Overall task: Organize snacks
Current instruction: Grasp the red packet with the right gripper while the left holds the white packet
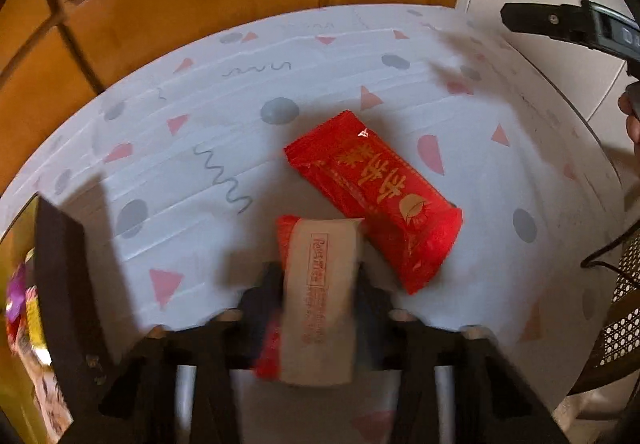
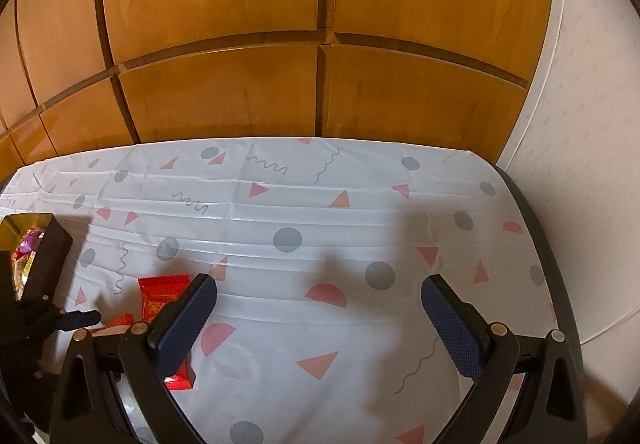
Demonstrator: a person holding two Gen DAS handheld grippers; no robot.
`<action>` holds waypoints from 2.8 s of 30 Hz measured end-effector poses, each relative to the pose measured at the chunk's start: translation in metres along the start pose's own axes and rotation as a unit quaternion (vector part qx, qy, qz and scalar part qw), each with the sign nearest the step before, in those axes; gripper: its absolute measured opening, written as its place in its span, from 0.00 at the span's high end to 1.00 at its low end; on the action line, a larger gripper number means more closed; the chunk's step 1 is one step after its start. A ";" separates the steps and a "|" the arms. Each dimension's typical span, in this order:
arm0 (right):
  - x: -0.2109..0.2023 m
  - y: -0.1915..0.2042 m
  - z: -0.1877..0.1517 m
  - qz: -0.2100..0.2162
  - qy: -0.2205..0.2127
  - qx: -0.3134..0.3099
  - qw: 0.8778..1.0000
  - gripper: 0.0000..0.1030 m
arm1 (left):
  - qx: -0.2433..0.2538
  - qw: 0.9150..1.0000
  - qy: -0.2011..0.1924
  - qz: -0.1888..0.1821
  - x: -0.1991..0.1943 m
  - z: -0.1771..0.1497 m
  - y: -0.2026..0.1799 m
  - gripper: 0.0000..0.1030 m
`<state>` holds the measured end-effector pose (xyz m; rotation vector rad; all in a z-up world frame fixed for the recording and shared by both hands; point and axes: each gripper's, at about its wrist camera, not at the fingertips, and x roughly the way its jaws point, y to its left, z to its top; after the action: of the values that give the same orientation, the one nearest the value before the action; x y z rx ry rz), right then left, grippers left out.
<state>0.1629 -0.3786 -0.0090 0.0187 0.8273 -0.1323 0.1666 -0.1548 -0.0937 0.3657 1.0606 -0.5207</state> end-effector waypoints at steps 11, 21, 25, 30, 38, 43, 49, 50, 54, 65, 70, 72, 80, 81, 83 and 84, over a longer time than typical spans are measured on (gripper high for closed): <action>0.009 0.002 -0.005 0.001 0.025 -0.008 1.000 0.00 | -0.038 0.997 -0.055 0.025 -0.031 -0.069 -0.016 0.68; 0.026 0.033 -0.024 0.067 0.092 -0.065 0.991 0.00 | -0.025 0.995 -0.087 0.033 -0.031 -0.078 -0.019 0.68; 0.031 0.057 -0.031 0.113 0.125 -0.074 0.983 0.05 | -0.028 0.995 -0.089 0.031 -0.031 -0.079 -0.019 0.68; 0.045 0.097 -0.028 0.154 0.147 -0.074 0.974 0.06 | -0.032 0.995 -0.092 0.027 -0.030 -0.079 -0.017 0.68; 0.072 0.134 -0.046 0.110 0.154 -0.101 0.977 0.32 | -0.044 0.994 -0.099 0.022 -0.030 -0.082 -0.016 0.68; 0.041 0.119 -0.074 0.096 0.141 -0.089 0.981 0.52 | -0.052 0.993 -0.103 0.017 -0.030 -0.083 -0.015 0.68; 0.013 0.102 -0.106 0.080 0.120 -0.073 0.987 0.52 | -0.056 0.994 -0.097 0.019 -0.028 -0.080 -0.014 0.68; 0.012 0.102 -0.107 0.078 0.117 -0.071 0.988 0.52 | -0.057 0.994 -0.096 0.018 -0.028 -0.080 -0.014 0.68; 0.016 0.104 -0.106 0.074 0.109 -0.070 0.989 0.50 | -0.059 0.994 -0.092 0.020 -0.030 -0.079 -0.016 0.67; 0.030 0.102 -0.097 0.065 0.060 -0.020 0.996 0.55 | -0.062 0.994 -0.089 0.023 -0.052 -0.079 -0.015 0.69; 0.028 0.105 -0.105 0.062 0.030 -0.039 0.997 0.55 | -0.074 0.989 -0.122 0.030 -0.086 -0.078 -0.014 0.69; 0.030 0.103 -0.105 0.068 0.030 -0.034 0.997 0.54 | -0.077 0.988 -0.132 0.035 -0.099 -0.078 -0.012 0.69; 0.031 0.104 -0.106 0.066 0.027 -0.037 0.997 0.54 | -0.100 0.982 -0.149 0.057 -0.130 -0.082 0.003 0.69; 0.031 0.104 -0.107 0.064 0.026 -0.038 0.997 0.54 | -0.103 0.981 -0.151 0.062 -0.133 -0.084 0.005 0.69; 0.030 0.105 -0.107 0.062 0.024 -0.040 0.997 0.54 | -0.109 0.979 -0.157 0.069 -0.140 -0.088 0.009 0.69; 0.030 0.105 -0.107 0.061 0.023 -0.041 0.997 0.54 | -0.113 0.978 -0.159 0.072 -0.143 -0.091 0.012 0.69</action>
<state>0.1174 -0.2706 -0.1075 -0.0052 0.8743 0.0173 0.0521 -0.0655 -0.0059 0.1501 0.7651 -0.3111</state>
